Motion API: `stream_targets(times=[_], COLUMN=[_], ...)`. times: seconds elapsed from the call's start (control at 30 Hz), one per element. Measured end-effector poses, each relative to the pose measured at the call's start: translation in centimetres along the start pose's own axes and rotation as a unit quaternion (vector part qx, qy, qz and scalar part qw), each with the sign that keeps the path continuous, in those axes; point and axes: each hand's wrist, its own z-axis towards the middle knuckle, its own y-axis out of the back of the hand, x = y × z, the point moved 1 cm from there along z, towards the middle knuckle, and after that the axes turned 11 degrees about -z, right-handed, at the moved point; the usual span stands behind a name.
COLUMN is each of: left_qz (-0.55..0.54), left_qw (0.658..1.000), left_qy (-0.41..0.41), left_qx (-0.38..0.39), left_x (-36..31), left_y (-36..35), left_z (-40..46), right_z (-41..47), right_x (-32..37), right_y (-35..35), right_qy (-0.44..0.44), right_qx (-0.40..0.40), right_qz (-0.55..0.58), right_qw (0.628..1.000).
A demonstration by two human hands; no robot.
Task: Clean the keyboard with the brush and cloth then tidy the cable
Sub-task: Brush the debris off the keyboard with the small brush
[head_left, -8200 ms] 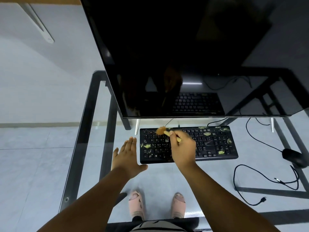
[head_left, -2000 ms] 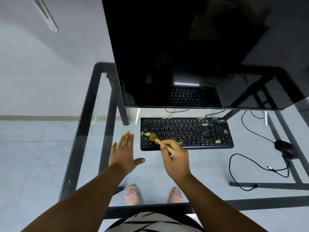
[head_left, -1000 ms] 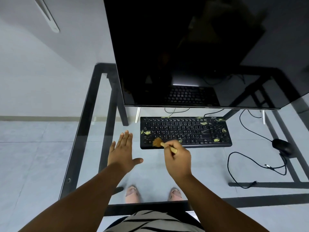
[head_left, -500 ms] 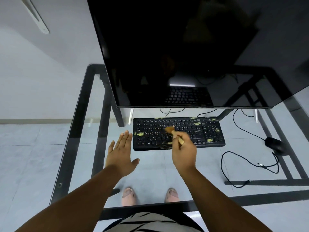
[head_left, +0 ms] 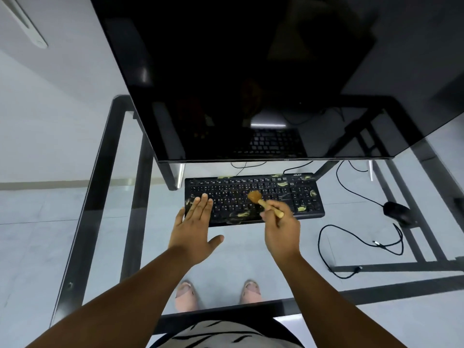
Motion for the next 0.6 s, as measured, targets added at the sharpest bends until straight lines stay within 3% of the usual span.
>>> stream_targets(times=[0.07,0.2,0.3,0.43,0.53,0.6], left_qz=[-0.005,-0.001,0.006,0.007,0.018,0.016], left_qw=[1.000,1.000,1.000,1.000,1.000,0.999], left_qy=[-0.004,-0.010,0.001,0.007,0.022,0.034], left_qx=[-0.001,0.005,0.012,0.013,0.011,0.003], left_x=[-0.5,-1.3,-2.0,-2.5,-2.9,-3.1], left_y=[-0.2,-0.6,-1.2,-1.8,-1.9,-2.0], left_z=[0.2,0.6,0.9,0.8,0.6,0.6], right_z=[0.2,0.1,0.3,-0.5,-0.8,-0.8], right_x=[-0.5,-1.2,-1.9,-2.2,-2.9,-3.2], right_y=[1.0,1.8,3.1,3.7,4.6,5.0], right_qy=[-0.038,-0.008,-0.037,-0.009,-0.035,-0.026], right_qx=[-0.052,0.016,-0.060,0.013,-0.060,-0.057], right_qz=[0.037,0.001,0.005,0.004,-0.041,-0.018], right_qw=[0.997,1.000,0.998,1.000,0.997,0.998])
